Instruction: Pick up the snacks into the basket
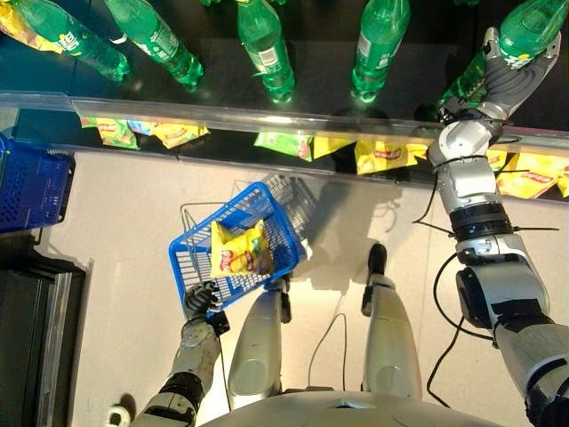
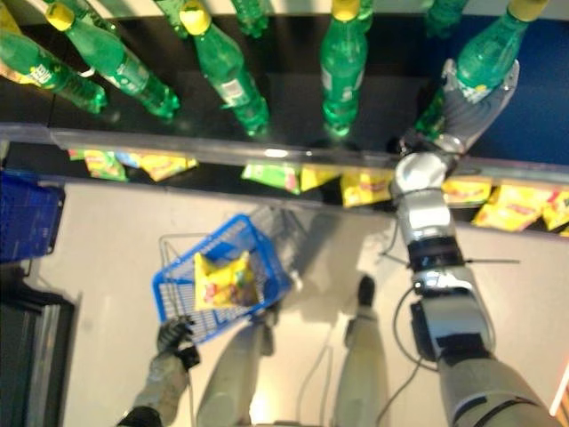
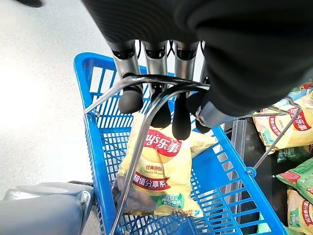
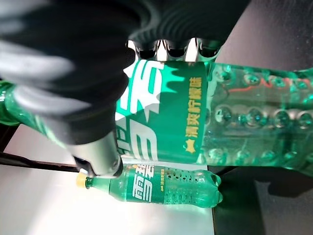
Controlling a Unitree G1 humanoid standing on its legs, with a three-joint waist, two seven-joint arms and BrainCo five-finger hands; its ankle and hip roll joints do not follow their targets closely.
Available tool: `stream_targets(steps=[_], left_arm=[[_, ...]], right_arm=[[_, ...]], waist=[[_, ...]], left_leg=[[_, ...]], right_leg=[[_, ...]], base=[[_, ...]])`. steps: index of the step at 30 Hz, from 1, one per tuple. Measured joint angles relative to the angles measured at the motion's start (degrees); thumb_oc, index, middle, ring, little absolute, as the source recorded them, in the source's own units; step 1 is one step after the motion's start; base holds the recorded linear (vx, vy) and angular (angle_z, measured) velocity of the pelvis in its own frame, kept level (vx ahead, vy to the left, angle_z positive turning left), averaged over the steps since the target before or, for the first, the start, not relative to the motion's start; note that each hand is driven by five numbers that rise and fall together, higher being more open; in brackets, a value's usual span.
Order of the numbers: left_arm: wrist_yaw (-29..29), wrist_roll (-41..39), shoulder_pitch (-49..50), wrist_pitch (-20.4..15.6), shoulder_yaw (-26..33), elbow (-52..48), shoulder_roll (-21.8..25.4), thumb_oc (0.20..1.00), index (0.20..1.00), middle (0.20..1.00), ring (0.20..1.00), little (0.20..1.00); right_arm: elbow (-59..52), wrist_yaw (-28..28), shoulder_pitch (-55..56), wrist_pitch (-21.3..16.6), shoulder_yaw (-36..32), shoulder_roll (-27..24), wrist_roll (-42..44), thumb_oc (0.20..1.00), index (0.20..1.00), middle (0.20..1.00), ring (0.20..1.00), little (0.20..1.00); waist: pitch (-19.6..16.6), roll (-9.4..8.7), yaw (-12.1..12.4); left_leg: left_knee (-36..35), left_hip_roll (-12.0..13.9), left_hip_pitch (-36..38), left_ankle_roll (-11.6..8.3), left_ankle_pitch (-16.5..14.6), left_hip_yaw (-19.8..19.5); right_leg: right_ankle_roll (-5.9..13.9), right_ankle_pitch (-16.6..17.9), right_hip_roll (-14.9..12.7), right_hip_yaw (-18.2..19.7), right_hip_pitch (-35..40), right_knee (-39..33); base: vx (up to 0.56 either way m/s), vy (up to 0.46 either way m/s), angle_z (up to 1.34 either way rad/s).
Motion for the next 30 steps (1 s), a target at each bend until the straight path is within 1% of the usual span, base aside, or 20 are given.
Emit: stream_targets(steps=[6,7,8,16,18,21,22,23,24,25,26,28,29,30], left_arm=[[-0.02,0.0,-0.01,0.05,0.04,-0.64,0.01,0.2,0.2,0.2,0.2,0.2],[-0.03,-0.01,-0.02,0.18,0.13,-1.12,0.01,0.2,0.2,0.2,0.2,0.2],[-0.05,-0.01,0.14,-0.01,0.21,-2.47,0.04,0.2,0.2,0.2,0.2,0.2],[-0.09,-0.09,0.13,0.09,1.24,-6.69,0.16,0.2,0.2,0.2,0.2,0.2],[-0.18,-0.4,0.38,0.17,2.62,-8.08,0.09,0.2,0.2,0.2,0.2,0.2],[-0.97,-0.75,1.98,0.24,3.33,-13.38,0.24,0.2,0.2,0.2,0.2,0.2],[-1.25,-0.64,2.44,0.23,3.33,-14.38,0.41,0.2,0.2,0.2,0.2,0.2],[-2.17,-0.53,3.75,0.23,3.34,-16.04,1.21,0.2,0.2,0.2,0.2,0.2],[-2.38,-0.52,4.17,0.23,3.37,-16.36,1.59,0.2,0.2,0.2,0.2,0.2],[-3.14,-0.53,5.61,0.25,3.8,-17.46,2.66,0.2,0.2,0.2,0.2,0.2],[-3.45,-0.5,6.31,0.24,4.37,-18.02,2.89,0.2,0.2,0.2,0.2,0.2],[-4.44,-0.49,7.64,0.44,5.1,-19.6,3.97,0.2,0.2,0.2,0.2,0.2],[-5.3,-0.49,9.36,0.67,6.28,-22.31,4.39,0.2,0.2,0.2,0.2,0.2],[-5.88,-0.47,10.11,0.71,6.68,-23.43,4.71,0.2,0.2,0.2,0.2,0.2]], right_arm=[[-4.49,0.01,3.98,-0.28,-0.29,0.32,-0.18,0.2,0.2,0.2,0.2,0.2],[-5.9,0.17,4.81,-0.08,-0.81,0.46,-0.05,0.2,0.2,0.2,0.2,0.2],[-10.37,0.37,8.14,-0.12,-1.85,1.03,-0.29,0.2,0.2,0.2,0.2,0.2],[-21.88,3.89,17.1,0.02,-1.5,4.08,-4.33,0.2,0.2,0.2,0.2,0.2],[-26.73,5.61,20.26,0.0,-0.47,4.34,-5.1,0.2,0.2,0.2,0.2,0.2],[-34.1,9.72,25.61,-0.71,0.34,4.34,-6.22,0.2,0.2,0.2,0.2,0.2],[-34.95,10.59,26.32,-1.04,0.35,4.35,-6.21,0.2,0.2,0.2,0.2,0.2],[-36.43,13.23,27.63,-2.06,0.66,4.34,-6.14,0.2,0.2,0.2,0.2,0.2],[-37.05,14.25,27.95,-2.27,0.82,4.25,-6.04,0.2,0.2,0.2,0.2,0.2],[-38.63,16.42,28.53,-2.75,1.59,4.15,-5.5,0.2,0.2,0.2,0.2,0.2],[-38.98,17.27,28.64,-3.35,1.96,4.12,-5.22,0.2,0.2,0.2,0.2,0.2],[-41.05,20.75,29.92,-4.51,2.82,3.87,-1.82,0.2,0.2,0.2,0.2,0.2],[-42.77,23.66,31.44,-5.11,3.87,3.72,1.8,0.2,0.2,0.2,0.2,0.2],[-43.35,25.26,32.37,-5.62,4.7,3.66,3.73,0.2,0.2,0.2,0.2,0.2]], waist=[[0.08,-0.13,-0.07],[0.11,-0.17,-0.08],[0.18,-0.27,0.28],[0.31,-0.49,0.06],[0.61,-0.87,-0.01],[0.88,-1.3,-0.03],[0.9,-1.4,-0.04],[0.89,-1.68,-0.11],[0.85,-1.77,-0.1],[0.82,-2.1,-0.08],[0.77,-2.28,-0.12],[0.7,-2.73,0.04],[0.65,-3.5,0.08],[0.67,-3.95,0.09]], left_leg=[[0.21,-0.02,0.0,0.0,0.0,-0.39],[0.3,-0.04,0.02,0.0,0.0,-0.4],[0.58,-0.03,-0.05,0.0,0.0,-0.61],[1.15,-0.01,0.7,0.0,-0.01,-0.83],[1.28,0.08,1.77,0.0,-0.02,-0.93],[1.37,0.09,3.64,0.27,-0.21,-1.68],[1.39,0.09,3.92,0.27,-0.21,-1.84],[1.47,0.1,4.63,0.21,-0.3,-2.24],[1.54,0.15,4.81,0.18,-0.33,-2.32],[1.55,0.28,5.13,0.08,-0.52,-2.32],[1.56,0.31,5.17,0.07,-0.52,-2.33],[1.7,0.41,5.36,0.05,-0.52,-2.43],[1.65,0.44,5.84,0.04,-0.52,-2.48],[1.52,0.45,6.42,0.03,-0.52,-2.52]], right_leg=[[0.0,0.0,0.0,-0.03,0.18,0.01],[0.0,0.0,0.01,-0.03,0.2,0.08],[-0.05,-0.06,0.01,-0.07,0.32,0.24],[-0.03,-0.06,0.08,-0.07,1.39,0.75],[-0.06,-0.11,0.16,-0.13,2.61,0.71],[0.03,-0.61,0.2,-0.56,5.21,0.72],[0.05,-0.76,0.24,-0.57,5.55,0.77],[0.24,-1.21,0.38,-0.56,6.47,0.85],[0.07,-1.39,0.46,-0.55,6.71,0.85],[0.0,-1.51,0.56,-0.54,6.95,0.9],[-0.01,-1.51,0.58,-0.53,6.98,0.9],[-0.01,-1.51,0.7,-0.6,7.34,1.14],[0.11,-1.44,0.73,-0.71,7.89,1.12],[0.11,-1.46,0.71,-0.84,8.49,1.01]], base=[[0.0,0.0,0.0],[0.0,0.0,0.0],[-0.01,-0.011,0.05],[-0.01,-0.007,0.03],[-0.01,-0.019,0.01],[-0.02,-0.034,0.14],[-0.01,-0.025,0.16],[0.0,-0.015,0.09],[-0.01,-0.02,0.07],[0.0,0.0,0.0],[-0.01,-0.031,0.01],[0.0,-0.014,0.02],[-0.01,-0.015,0.04],[0.0,-0.023,0.05]])
